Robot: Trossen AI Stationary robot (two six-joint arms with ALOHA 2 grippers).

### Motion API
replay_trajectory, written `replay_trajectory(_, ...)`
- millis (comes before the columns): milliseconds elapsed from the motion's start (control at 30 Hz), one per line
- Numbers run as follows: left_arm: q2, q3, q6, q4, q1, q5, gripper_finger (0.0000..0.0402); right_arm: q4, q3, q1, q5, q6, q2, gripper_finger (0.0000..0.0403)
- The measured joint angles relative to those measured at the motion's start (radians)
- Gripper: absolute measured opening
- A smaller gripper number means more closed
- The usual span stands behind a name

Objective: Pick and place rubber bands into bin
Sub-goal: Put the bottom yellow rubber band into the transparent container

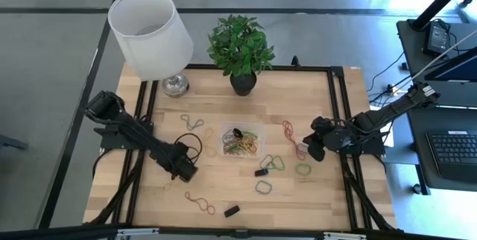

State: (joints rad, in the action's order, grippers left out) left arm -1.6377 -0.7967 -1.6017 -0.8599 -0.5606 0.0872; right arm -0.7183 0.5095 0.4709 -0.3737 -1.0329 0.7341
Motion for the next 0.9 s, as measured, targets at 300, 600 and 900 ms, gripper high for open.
replay_trajectory(300,0.023,-0.003,-0.010,0.035,0.014,0.053,0.0006,0.005,0.000,0.000,0.000,0.021,0.000,0.0055)
replay_trajectory(600,0.147,-0.234,-0.053,-0.264,-0.008,-0.126,0.0002,0.004,0.000,0.000,0.000,0.024,0.000,0.0055)
replay_trajectory(900,0.172,-0.511,0.247,-0.372,0.002,-0.469,0.0002,0.007,0.000,0.000,0.000,0.022,0.001,0.0055)
